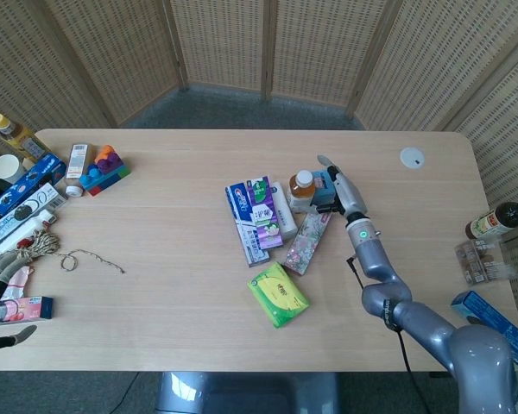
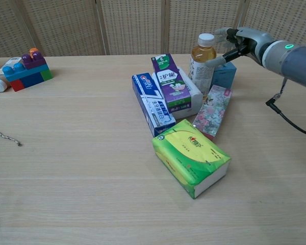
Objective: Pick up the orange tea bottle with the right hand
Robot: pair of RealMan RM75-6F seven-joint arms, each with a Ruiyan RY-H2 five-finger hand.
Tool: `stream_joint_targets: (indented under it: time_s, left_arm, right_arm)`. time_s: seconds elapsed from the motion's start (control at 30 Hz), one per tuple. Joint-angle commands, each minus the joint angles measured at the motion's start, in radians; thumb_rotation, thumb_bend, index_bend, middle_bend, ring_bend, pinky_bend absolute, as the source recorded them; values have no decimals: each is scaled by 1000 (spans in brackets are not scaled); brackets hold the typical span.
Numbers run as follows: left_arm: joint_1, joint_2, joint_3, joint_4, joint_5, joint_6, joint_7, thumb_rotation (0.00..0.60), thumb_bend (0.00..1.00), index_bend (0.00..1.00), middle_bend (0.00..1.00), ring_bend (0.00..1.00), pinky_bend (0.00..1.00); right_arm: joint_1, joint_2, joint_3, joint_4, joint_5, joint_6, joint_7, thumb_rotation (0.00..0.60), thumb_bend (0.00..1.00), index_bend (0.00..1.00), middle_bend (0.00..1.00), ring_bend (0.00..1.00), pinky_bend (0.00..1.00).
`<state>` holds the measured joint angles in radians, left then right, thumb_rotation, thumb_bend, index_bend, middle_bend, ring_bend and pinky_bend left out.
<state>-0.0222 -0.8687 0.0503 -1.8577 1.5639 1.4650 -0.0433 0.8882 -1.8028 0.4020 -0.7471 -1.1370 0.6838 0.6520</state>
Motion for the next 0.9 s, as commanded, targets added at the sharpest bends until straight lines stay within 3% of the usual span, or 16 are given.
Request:
stream_joint_targets:
  time_s: [0.03, 0.4, 0.5, 0.6, 0.7, 0.9]
  left_arm:
    - [-1, -3, -4, 1, -11, -3, 5, 600, 119, 101, 0, 0, 0]
    - [-9, -10, -12, 3, -40, -19, 18, 600, 119, 101, 0, 0, 0]
    - [-10, -10, -12, 3, -42, -23, 18, 600, 120, 101, 0, 0, 0]
    - [-9, -10, -12, 2, -40, -20, 18, 600, 120, 102, 0, 0, 0]
    - [-8, -10, -11, 3, -39, -18, 18, 600, 119, 101, 0, 0, 0]
    - [-7, -11, -10, 2, -35, -17, 21, 600, 120, 101, 0, 0, 0]
  right_arm:
    - [11, -18, 16, 9, 12, 5, -2, 600, 26, 0, 0, 0, 0]
    - [40, -89, 64, 55, 52, 27, -1, 600, 9, 2, 2, 0, 0]
    - [40, -113, 64, 79, 33, 72, 8, 600, 6, 144, 177, 53, 66]
    - [43, -141, 70, 114, 27, 111, 16, 600, 5, 268, 413, 251, 296]
    - [47, -154, 70, 136, 19, 125, 28, 600, 8, 348, 538, 374, 435]
    - [44, -164, 66, 155, 7, 133, 41, 600, 28, 481, 668, 495, 570]
